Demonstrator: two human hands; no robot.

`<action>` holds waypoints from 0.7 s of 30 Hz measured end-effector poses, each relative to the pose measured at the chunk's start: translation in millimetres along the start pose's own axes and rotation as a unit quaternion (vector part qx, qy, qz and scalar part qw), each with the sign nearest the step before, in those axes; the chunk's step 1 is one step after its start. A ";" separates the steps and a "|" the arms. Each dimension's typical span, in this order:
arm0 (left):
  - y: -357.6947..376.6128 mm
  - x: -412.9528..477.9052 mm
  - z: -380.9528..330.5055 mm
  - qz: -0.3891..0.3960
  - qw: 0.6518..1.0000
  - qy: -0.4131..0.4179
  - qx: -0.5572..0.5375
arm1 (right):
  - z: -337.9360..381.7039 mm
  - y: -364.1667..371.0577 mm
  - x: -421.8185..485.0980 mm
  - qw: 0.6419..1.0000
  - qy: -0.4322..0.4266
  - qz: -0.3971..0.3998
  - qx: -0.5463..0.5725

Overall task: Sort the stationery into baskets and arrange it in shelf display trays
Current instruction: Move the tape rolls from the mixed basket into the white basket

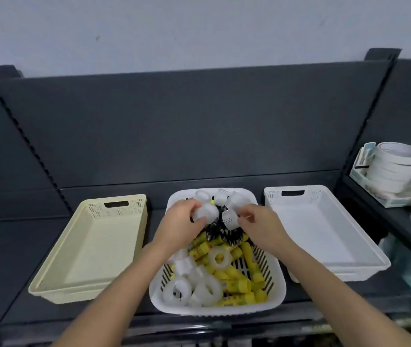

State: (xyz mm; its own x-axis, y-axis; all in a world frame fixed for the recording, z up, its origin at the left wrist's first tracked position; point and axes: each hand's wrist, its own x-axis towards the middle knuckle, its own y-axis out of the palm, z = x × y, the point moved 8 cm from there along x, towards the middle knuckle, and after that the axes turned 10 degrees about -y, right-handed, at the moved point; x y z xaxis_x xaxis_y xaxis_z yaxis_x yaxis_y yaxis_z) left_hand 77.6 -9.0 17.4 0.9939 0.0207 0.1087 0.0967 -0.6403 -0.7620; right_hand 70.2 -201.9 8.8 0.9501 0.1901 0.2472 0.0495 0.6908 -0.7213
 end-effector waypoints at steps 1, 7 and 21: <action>4.1 7.3 -0.7 0.011 0.999 0.009 0.033 | 0.1 3.2 5.8 1.000 -0.007 0.009 -0.010; 43.0 41.9 5.4 0.142 0.977 0.025 0.159 | -1.7 22.8 27.7 0.993 -0.039 0.090 -0.061; 58.8 56.9 3.8 0.157 0.967 0.061 0.191 | -2.0 9.8 20.4 0.999 -0.021 0.020 -0.029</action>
State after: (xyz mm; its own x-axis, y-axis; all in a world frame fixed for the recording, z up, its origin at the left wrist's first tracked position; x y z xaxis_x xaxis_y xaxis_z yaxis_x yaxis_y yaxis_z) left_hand 140.0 -42.6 -23.6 0.9659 -0.2345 -0.1097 -0.1729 -0.2691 -0.9475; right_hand 90.7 -192.7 5.4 0.9379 0.2462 0.2443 0.0314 0.6411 -0.7668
